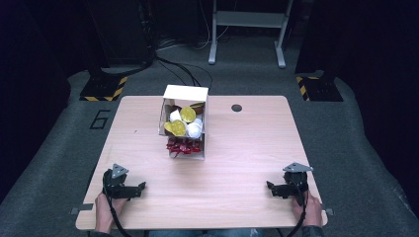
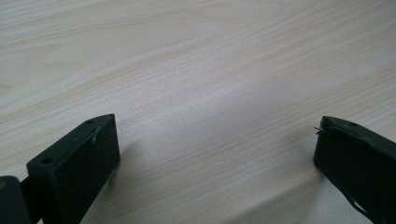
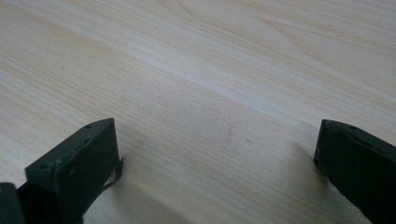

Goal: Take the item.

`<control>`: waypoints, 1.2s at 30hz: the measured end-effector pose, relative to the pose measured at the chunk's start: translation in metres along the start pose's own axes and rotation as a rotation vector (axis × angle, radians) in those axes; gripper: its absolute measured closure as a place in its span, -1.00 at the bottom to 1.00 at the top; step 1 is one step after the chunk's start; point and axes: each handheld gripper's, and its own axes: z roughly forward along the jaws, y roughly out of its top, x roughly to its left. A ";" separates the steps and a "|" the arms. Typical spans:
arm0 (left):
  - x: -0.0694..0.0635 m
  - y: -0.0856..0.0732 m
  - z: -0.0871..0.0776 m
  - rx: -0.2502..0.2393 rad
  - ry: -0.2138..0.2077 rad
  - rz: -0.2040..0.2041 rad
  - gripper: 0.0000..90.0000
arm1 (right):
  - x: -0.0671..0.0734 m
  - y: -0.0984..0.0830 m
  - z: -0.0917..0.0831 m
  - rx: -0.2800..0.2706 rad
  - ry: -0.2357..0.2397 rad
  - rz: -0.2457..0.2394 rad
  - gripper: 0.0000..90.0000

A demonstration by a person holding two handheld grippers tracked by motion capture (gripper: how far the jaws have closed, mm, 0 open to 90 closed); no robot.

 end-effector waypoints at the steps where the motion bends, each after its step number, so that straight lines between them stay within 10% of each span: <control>1: 0.000 0.000 -0.001 0.006 -0.006 0.003 -1.00 | 0.000 0.000 0.000 -0.001 0.000 -0.001 -1.00; 36: -0.003 0.053 -0.047 -0.100 -0.034 0.039 -0.97 | 0.000 0.000 0.000 -0.004 0.009 0.003 -1.00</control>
